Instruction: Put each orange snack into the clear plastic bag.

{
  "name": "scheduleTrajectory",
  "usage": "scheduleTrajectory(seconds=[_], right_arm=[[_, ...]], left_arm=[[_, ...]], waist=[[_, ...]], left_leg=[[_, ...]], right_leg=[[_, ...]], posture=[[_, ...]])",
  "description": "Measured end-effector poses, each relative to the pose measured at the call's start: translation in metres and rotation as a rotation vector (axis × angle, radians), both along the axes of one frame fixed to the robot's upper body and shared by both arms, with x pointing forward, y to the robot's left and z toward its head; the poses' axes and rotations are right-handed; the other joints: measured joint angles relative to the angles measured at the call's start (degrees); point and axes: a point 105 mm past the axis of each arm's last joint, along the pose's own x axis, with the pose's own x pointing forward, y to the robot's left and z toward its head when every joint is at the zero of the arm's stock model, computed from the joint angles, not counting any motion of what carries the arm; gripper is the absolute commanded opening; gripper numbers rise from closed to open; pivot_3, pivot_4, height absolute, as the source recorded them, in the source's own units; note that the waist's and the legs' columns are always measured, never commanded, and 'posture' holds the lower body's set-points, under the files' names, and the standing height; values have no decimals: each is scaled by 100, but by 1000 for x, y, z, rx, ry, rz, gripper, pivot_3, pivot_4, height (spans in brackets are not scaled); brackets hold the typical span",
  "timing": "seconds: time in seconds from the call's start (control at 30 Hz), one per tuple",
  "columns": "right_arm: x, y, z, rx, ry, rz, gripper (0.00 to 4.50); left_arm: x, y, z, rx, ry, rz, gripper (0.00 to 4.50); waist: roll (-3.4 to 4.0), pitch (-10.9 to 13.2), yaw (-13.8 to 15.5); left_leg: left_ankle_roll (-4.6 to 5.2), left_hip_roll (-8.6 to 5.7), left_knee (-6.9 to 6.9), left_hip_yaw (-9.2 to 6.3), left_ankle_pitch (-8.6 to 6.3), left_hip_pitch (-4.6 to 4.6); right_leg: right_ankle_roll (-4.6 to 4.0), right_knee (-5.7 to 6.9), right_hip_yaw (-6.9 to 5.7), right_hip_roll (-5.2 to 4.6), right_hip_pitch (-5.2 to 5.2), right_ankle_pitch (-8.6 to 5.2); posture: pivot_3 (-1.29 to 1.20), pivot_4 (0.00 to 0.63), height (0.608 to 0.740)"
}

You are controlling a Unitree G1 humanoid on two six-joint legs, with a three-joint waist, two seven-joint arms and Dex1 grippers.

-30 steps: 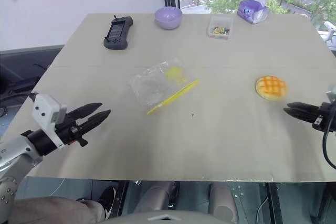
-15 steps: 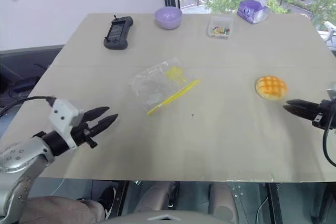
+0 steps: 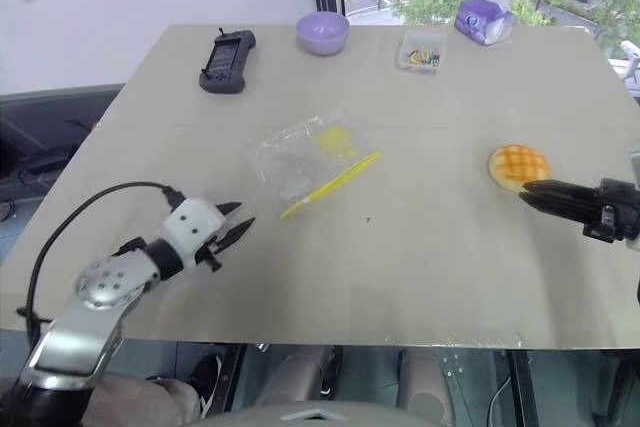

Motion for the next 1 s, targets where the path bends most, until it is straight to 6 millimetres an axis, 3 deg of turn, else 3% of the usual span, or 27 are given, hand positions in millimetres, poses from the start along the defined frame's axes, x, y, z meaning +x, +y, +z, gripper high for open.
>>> scheduleTrajectory(seconds=[0.13,0.37,0.57,0.67,0.8,1.0], right_arm=[[-3,9,12,-19,-72,49,884],[-3,8,12,-29,-90,46,884],[-4,4,8,-35,-87,22,884],[-5,2,7,-38,-86,15,884],[-6,0,7,-39,-91,2,884],[-6,-2,9,-43,-99,-6,884]], left_arm=[[19,8,-2,80,-44,-2,1833],[38,18,-1,279,-128,-84,1833],[53,2,11,284,-247,-156,1833],[56,-1,11,262,-252,-160,2548],[60,0,12,269,-272,-152,4355],[62,-4,11,326,-294,-195,4465]], waist=[[-3,2,-8],[-6,6,-7],[-6,5,-7],[-6,5,-32],[-6,6,-37],[-6,5,-26]], left_leg=[[0,-1,0,-3,0,-2],[-1,-3,0,-9,0,-6],[-1,-6,1,-23,1,-6],[-1,-6,1,-22,1,-6],[-1,-6,2,-20,1,-6],[-1,-8,5,-21,1,-6]], right_leg=[[1,0,-3,-1,0,0],[2,1,-5,-4,-5,1],[4,4,-3,-6,-5,3],[5,6,-2,-5,-8,3],[6,9,0,-4,-9,4],[9,10,0,-4,-8,5]], posture=[[0,150,740],[0,150,740],[0,150,740],[0,150,740],[0,150,740],[0,150,740]])
